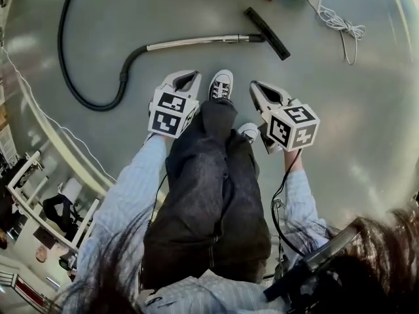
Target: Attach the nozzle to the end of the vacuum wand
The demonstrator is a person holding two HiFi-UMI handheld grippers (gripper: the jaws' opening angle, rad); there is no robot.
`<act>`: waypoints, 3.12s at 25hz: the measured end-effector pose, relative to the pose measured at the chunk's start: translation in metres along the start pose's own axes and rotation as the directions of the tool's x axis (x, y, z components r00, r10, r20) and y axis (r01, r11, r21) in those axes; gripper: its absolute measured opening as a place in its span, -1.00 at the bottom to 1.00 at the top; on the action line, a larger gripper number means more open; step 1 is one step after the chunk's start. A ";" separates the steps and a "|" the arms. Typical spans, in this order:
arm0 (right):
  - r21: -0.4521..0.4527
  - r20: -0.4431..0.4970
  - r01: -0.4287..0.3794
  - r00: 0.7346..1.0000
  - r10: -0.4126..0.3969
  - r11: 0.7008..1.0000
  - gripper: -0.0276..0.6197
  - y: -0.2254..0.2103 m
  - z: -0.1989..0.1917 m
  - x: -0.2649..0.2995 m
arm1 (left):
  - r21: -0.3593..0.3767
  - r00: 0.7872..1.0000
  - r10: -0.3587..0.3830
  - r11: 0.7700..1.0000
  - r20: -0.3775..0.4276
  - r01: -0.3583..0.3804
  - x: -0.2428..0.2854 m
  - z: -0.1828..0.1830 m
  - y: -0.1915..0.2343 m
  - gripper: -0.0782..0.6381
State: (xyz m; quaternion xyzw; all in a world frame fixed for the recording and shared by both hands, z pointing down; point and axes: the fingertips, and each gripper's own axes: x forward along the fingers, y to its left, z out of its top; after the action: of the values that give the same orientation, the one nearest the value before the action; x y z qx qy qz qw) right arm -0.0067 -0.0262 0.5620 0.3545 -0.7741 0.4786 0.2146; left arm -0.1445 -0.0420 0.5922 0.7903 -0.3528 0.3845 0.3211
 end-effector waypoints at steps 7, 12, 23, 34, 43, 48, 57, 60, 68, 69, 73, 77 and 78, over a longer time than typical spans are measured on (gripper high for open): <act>-0.007 -0.017 0.021 1.000 -0.021 1.000 -0.90 0.091 0.014 -0.110 | -0.118 0.999 0.042 0.992 0.022 -0.039 -0.132 0.021 -0.055 -0.77; -0.066 -0.015 0.031 0.999 -0.032 0.997 -0.90 0.156 0.033 -0.192 | -0.172 0.995 0.052 0.984 0.090 -0.036 -0.219 0.050 -0.113 -0.77; -0.095 0.056 0.025 0.998 -0.020 0.995 -0.90 0.267 0.045 -0.305 | -0.121 0.968 0.042 0.993 0.248 -0.012 -0.365 0.108 -0.219 -0.77; -0.085 0.112 0.050 0.993 -0.040 0.995 -0.90 0.341 0.027 -0.294 | -0.133 0.950 -0.009 0.990 0.311 0.053 -0.451 0.064 -0.204 -0.77; -0.085 0.189 0.138 0.975 -0.120 0.987 -0.90 0.439 -0.008 -0.272 | -0.067 0.928 -0.111 0.987 0.356 0.144 -0.527 -0.008 -0.171 -0.77; -0.034 0.211 0.158 0.966 -0.148 0.987 -0.90 0.484 -0.055 -0.254 | -0.047 0.913 -0.180 0.976 0.367 0.211 -0.553 -0.053 -0.156 -0.77; -0.064 0.168 0.191 0.970 -0.178 0.980 -0.90 0.518 -0.121 -0.274 | -0.047 0.899 -0.246 0.959 0.362 0.281 -0.565 -0.106 -0.191 -0.77; -0.079 0.185 0.189 0.968 -0.171 0.979 -0.90 0.520 -0.131 -0.298 | -0.026 0.893 -0.254 0.959 0.371 0.284 -0.574 -0.104 -0.217 -0.77; -0.092 0.184 0.138 0.976 -0.120 0.986 -0.90 0.492 -0.186 -0.369 | -0.084 0.874 -0.192 0.963 0.447 0.255 -0.591 -0.099 -0.294 -0.77; -0.092 0.179 0.132 0.977 -0.114 0.987 -0.90 0.486 -0.195 -0.379 | -0.095 0.871 -0.182 0.963 0.455 0.251 -0.591 -0.101 -0.307 -0.77; -0.090 0.167 0.125 0.980 -0.109 0.988 -0.90 0.461 -0.232 -0.422 | -0.116 0.875 -0.159 0.965 0.458 0.236 -0.586 -0.121 -0.363 -0.77; -0.085 0.168 0.103 0.982 -0.087 0.991 -0.90 0.446 -0.257 -0.447 | -0.117 0.889 -0.153 0.968 0.431 0.223 -0.580 -0.149 -0.410 -0.77; -0.088 0.166 0.098 0.983 -0.082 0.991 -0.90 0.446 -0.261 -0.450 | -0.118 0.893 -0.149 0.969 0.425 0.218 -0.580 -0.155 -0.417 -0.77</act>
State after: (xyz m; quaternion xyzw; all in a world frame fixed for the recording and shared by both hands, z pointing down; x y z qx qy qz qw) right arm -0.0492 0.4907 0.1143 0.4162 -0.7941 0.4006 0.1890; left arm -0.1323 0.4868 0.0867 0.8547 -0.3662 0.1464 0.3375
